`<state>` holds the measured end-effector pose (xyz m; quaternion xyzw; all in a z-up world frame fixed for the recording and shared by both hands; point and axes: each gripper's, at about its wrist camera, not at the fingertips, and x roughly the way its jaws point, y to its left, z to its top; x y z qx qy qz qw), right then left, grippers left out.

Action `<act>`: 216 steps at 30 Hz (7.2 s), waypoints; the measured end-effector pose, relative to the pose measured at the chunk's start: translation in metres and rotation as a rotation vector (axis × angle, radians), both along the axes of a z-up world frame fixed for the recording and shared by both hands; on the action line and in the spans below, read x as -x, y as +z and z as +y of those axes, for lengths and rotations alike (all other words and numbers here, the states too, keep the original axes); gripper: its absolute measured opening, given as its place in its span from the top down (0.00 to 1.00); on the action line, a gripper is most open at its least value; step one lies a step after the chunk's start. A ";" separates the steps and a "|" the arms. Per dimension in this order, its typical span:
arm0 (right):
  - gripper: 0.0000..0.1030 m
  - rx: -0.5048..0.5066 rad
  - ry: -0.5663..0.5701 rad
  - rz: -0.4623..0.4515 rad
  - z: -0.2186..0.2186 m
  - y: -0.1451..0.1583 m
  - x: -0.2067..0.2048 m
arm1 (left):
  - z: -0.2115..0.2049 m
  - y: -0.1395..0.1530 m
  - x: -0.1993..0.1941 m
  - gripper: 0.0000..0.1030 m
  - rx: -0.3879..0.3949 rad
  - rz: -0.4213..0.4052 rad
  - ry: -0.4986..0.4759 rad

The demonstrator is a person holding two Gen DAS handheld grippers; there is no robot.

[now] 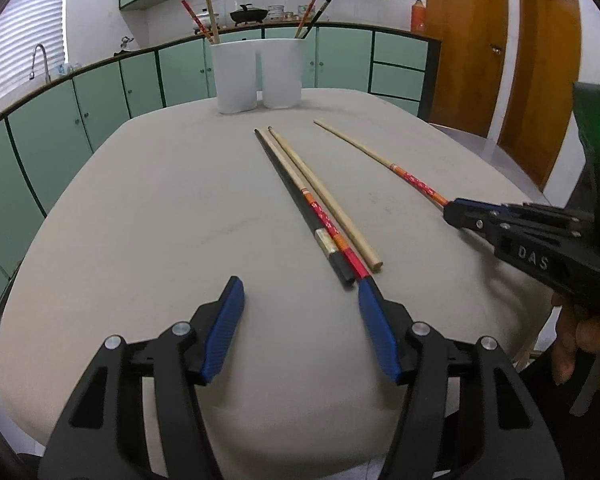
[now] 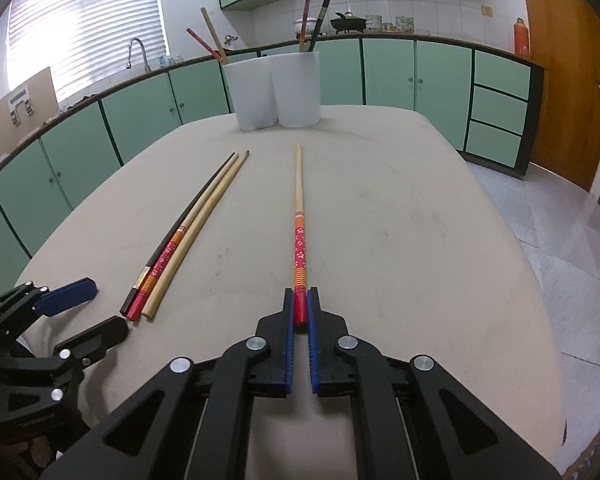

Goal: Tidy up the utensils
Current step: 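Grasp a red-patterned chopstick with the right tool while the left tool grasps a black chopstick, then lift both chopsticks and carry them toward the white holder, then lower both chopsticks into the white holder, then open both tools to release the chopsticks into the holder, then withdraw both open tools back to the last two chopsticks, then grasp the plain wooden chopstick with the right tool while the left tool grasps the red-patterned chopstick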

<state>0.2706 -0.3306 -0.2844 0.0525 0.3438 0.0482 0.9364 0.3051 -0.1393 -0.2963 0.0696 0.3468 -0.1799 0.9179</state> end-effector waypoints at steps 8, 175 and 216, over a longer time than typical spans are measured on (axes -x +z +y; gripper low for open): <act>0.94 0.005 -0.001 -0.004 0.002 -0.001 0.000 | 0.010 0.002 -0.006 0.43 0.020 0.009 0.072; 0.67 0.066 0.073 -0.045 -0.023 0.242 -0.154 | 0.085 0.265 -0.208 0.30 0.117 -0.139 0.118; 0.93 -0.035 -0.162 0.015 -0.041 0.003 0.015 | 0.020 0.036 -0.016 0.26 0.152 0.044 0.057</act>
